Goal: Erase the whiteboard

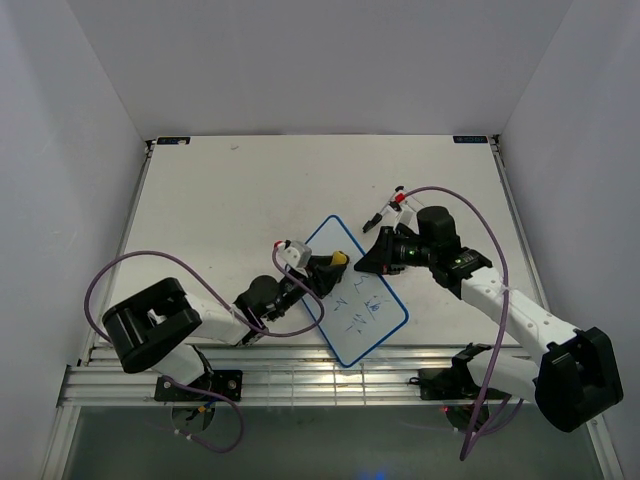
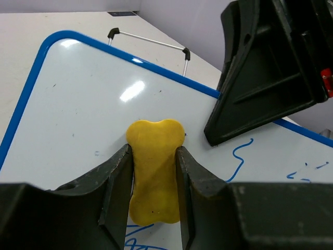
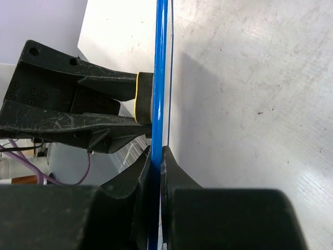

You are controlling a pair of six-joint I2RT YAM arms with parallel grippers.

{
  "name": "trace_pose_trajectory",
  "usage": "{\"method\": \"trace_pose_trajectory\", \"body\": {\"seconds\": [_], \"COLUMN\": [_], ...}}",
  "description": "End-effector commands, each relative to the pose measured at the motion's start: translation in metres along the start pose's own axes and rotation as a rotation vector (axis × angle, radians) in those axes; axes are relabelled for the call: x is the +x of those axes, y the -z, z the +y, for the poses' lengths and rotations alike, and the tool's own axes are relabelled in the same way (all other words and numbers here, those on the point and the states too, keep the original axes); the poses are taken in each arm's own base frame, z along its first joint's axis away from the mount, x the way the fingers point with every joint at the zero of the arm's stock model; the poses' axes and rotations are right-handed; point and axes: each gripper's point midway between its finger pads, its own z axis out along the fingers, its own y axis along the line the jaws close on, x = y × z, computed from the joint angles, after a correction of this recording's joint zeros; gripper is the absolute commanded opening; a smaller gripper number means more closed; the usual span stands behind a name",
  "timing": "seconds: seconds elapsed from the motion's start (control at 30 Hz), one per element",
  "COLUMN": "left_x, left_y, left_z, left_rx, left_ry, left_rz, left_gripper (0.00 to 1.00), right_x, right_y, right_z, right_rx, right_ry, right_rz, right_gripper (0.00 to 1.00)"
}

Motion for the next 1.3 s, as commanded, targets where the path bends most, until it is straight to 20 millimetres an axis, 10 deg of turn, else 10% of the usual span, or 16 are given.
{"method": "trace_pose_trajectory", "body": {"seconds": [0.0,0.3,0.6,1.0,1.27], "left_x": [0.036,0.013,0.001,0.036,0.041], "left_y": [0.010,0.012,-0.015,0.012,0.020], "left_z": [0.038,0.087,0.059,-0.033,-0.008], "left_rx": [-0.176,-0.248,-0.114,0.039,-0.095], "left_ry": [0.013,0.095,0.055,0.113,0.127], "left_rz": [0.134,0.083,0.098,0.147,0.145], "left_gripper": [0.00,0.00,0.00,0.00,0.00], "right_x": [-0.041,-0.032,-0.025,-0.036,-0.036], "right_y": [0.020,0.021,0.013,0.013,0.020], "right_z": [0.076,0.085,0.082,0.087,0.098], "right_rx": [-0.264,-0.305,-0.300,-0.291,-0.327], "right_ry": [0.150,0.159,0.162,0.156,0.145], "right_rz": [-0.135,-0.096,-0.074,-0.111,-0.127], "right_gripper": [0.08,0.08,0.08,0.08,0.08]}}
